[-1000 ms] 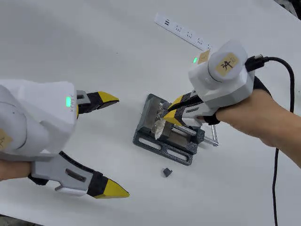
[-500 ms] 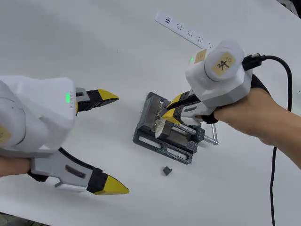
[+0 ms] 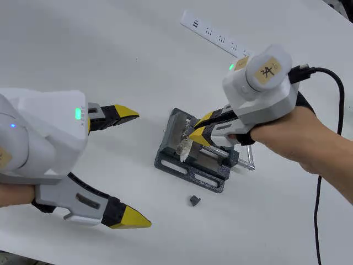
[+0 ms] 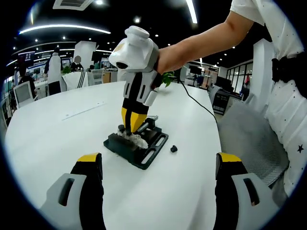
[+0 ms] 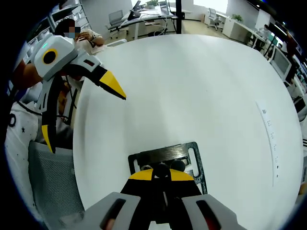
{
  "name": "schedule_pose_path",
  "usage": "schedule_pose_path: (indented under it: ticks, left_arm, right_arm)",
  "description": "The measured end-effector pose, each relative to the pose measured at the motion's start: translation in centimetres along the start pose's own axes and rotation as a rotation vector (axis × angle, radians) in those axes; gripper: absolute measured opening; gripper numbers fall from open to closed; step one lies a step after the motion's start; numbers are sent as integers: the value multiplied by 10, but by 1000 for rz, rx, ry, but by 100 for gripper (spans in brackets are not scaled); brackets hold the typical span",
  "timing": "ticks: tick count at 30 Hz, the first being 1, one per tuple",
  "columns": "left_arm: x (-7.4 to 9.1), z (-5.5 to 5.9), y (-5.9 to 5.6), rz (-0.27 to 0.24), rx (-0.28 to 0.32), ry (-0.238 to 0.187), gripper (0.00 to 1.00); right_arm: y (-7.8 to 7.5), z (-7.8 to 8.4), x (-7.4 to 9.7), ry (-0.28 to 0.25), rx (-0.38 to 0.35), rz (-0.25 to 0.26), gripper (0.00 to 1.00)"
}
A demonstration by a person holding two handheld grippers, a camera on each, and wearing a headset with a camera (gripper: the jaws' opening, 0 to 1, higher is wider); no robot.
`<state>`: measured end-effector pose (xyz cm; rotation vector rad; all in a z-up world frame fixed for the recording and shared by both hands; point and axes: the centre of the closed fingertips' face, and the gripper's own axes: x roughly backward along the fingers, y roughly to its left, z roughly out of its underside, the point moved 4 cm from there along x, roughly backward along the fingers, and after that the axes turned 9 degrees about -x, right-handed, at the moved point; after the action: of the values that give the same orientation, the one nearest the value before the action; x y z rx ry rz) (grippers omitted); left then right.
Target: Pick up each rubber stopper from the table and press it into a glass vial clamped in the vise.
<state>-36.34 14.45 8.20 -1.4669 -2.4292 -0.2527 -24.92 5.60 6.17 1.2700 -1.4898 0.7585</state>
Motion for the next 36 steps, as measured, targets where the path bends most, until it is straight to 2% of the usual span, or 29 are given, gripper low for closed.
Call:
schedule_pose_path:
  ticks: [4,12,17,24,36]
  left_arm:
    - [0,0,0,-2,1,-2,98]
    - [0,0,0,1,3,-1,97]
    - [3,-1,0,0,-2,3,97]
    - [4,-1,-1,-3,0,3,97]
    - [4,-2,0,-3,2,0,96]
  right_arm:
    - [0,1,0,-17,-25,-4,3]
    - [0,2,0,-28,-14,-16,4]
    - [2,2,0,-28,17,-5,6]
    - [3,2,1,-50,-1,-14,7]
    - [2,3,4,-55,-2,0,8]
